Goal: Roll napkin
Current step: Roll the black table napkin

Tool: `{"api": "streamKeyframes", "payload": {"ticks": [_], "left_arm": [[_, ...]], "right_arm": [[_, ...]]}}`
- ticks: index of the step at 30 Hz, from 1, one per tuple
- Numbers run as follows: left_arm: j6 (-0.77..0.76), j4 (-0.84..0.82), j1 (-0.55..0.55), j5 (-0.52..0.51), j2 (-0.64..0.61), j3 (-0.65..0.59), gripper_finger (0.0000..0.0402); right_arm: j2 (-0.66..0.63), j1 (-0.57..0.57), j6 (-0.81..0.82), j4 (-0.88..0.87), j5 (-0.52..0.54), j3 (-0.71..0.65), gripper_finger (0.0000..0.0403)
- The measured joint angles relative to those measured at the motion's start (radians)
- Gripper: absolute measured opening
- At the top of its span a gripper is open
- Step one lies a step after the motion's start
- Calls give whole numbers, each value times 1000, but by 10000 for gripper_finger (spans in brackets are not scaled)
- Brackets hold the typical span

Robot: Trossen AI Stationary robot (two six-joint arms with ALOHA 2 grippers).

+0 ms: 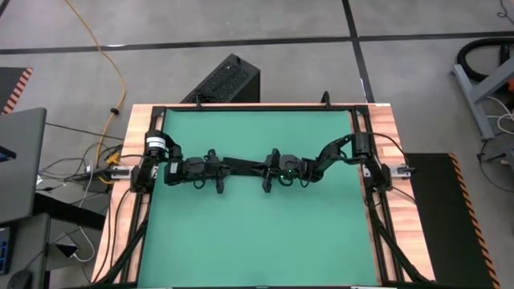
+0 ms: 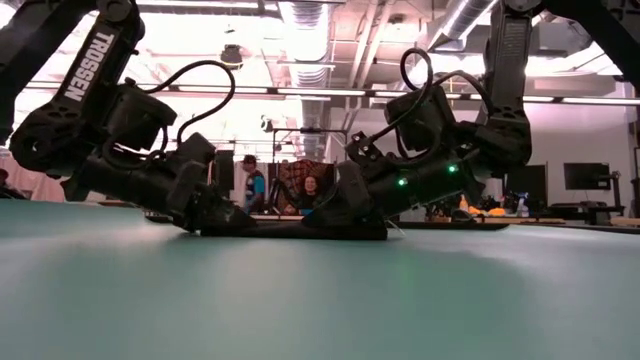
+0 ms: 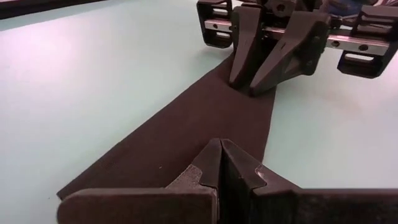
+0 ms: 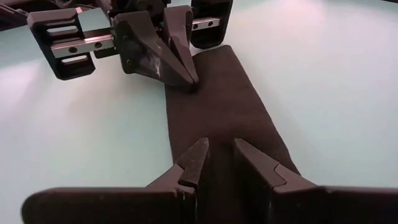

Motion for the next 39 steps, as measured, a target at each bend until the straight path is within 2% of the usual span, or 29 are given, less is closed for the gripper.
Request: {"api": "streamKeyframes", "payload": {"ticks": [8, 14, 32, 34, 37, 39], "left_arm": [[60, -3, 4, -9, 4, -4, 0], [108, -1, 23, 39, 5, -4, 0], [82, 3, 45, 53, 5, -15, 0], [50, -2, 52, 76, -38, -23, 0], [18, -29, 60, 145, -171, -52, 0], [11, -15, 58, 155, -280, -79, 0]], "right_arm": [[0, 0, 0, 15, -18, -1, 98], [1, 0, 0, 24, -20, -1, 98], [1, 0, 2, 46, -23, 0, 98], [-4, 0, 9, 68, -25, -1, 98], [-44, 1, 8, 54, -35, -3, 98], [-85, 3, -1, 22, -41, -4, 98]]}}
